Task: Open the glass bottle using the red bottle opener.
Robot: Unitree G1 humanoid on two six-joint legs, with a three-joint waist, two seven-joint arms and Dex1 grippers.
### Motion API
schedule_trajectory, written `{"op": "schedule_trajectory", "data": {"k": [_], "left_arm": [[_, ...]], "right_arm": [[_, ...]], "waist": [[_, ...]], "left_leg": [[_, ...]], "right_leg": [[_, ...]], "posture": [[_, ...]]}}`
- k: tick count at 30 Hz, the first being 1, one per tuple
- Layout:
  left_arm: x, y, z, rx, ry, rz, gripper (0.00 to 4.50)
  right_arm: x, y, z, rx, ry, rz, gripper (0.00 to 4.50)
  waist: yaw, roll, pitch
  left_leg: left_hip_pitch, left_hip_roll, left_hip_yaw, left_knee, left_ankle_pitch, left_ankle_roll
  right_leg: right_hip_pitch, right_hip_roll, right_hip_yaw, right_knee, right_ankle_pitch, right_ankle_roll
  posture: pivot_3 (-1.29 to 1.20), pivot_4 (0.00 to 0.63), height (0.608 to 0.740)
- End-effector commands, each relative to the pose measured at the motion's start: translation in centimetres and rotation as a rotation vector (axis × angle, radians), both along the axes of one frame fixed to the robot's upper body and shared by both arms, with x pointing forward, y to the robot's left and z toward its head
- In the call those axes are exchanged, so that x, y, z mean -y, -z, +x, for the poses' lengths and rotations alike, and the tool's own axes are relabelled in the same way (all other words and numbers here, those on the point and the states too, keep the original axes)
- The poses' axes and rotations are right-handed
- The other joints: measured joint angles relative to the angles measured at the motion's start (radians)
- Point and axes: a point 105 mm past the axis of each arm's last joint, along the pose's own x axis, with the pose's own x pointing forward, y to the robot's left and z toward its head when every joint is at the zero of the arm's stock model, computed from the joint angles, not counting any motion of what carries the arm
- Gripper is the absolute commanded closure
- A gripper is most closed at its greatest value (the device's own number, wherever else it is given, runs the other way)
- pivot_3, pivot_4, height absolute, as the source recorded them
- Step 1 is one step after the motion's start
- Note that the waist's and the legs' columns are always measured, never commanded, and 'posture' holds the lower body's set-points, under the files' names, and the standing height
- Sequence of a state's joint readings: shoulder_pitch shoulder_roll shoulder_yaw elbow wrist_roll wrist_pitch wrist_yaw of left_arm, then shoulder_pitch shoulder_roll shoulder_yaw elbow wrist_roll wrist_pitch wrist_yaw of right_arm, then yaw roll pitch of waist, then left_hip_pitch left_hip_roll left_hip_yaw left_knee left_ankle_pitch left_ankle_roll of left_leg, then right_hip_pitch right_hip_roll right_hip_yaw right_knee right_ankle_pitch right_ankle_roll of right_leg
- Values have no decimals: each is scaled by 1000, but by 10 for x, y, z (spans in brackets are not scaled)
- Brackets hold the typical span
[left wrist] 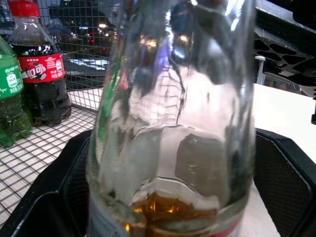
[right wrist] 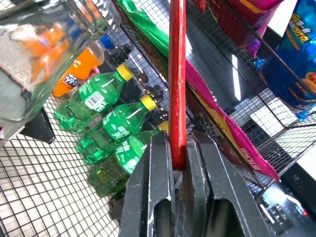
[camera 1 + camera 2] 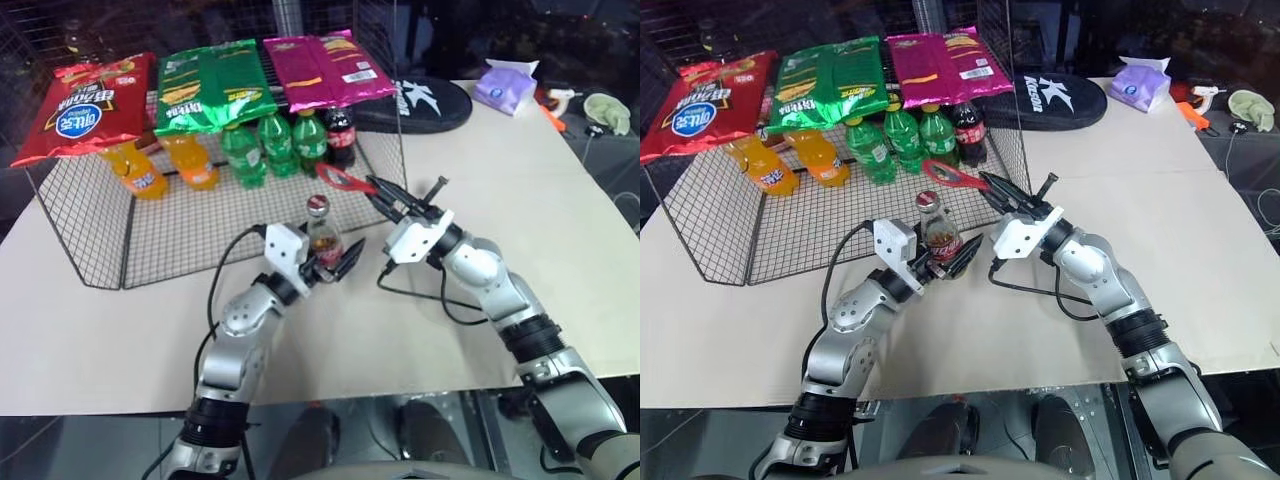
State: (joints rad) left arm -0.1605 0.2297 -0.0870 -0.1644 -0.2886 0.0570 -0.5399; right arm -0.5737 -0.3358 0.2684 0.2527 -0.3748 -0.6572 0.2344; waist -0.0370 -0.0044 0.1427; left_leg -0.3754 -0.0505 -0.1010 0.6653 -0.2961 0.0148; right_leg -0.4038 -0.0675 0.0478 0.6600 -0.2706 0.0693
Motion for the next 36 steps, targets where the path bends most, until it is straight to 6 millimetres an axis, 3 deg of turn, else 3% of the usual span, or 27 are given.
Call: {"op": "schedule_trajectory", "data": {"k": [1,9,18,21,24,25,36], "left_arm": [[2,-22,-5,95,14,-17,17],[-5,-33,-17,126,36,18,17],[-10,-44,-16,152,27,34,17],[-10,-45,-17,149,26,24,834],[-11,-46,-18,145,22,1,2110],[-12,-46,-18,140,22,-3,2273],[-10,-48,-24,133,60,-19,2261]], "right_arm": [[1,-7,-2,11,-8,36,4500],[2,-5,-1,2,3,41,4500],[2,-3,-2,-10,10,45,4500],[3,-3,-1,-11,15,47,4500],[3,-1,-1,-15,17,46,4500],[3,-1,-1,-16,17,45,4500],[1,-1,-2,-21,10,49,4500]], "waist": [[0,0,0],[-1,0,0],[-1,0,0],[-2,0,0],[-2,0,0],[-2,0,0],[-3,0,0]], "left_leg": [[-2,0,0,1,0,0],[-7,0,0,2,0,0],[-7,0,1,2,0,0],[-7,0,1,2,0,0],[-7,0,1,2,0,0],[-7,0,1,2,0,0],[-7,0,1,2,0,0]], "right_leg": [[-2,0,0,0,0,0],[-7,0,0,2,0,0],[-7,0,0,2,0,0],[-7,0,0,2,0,0],[-7,0,0,2,0,0],[-7,0,0,2,0,0],[-7,0,0,2,0,0]], "posture": [[0,150,740],[0,150,740],[0,150,740],[0,150,740],[0,150,740],[0,150,740],[0,150,740]]}}
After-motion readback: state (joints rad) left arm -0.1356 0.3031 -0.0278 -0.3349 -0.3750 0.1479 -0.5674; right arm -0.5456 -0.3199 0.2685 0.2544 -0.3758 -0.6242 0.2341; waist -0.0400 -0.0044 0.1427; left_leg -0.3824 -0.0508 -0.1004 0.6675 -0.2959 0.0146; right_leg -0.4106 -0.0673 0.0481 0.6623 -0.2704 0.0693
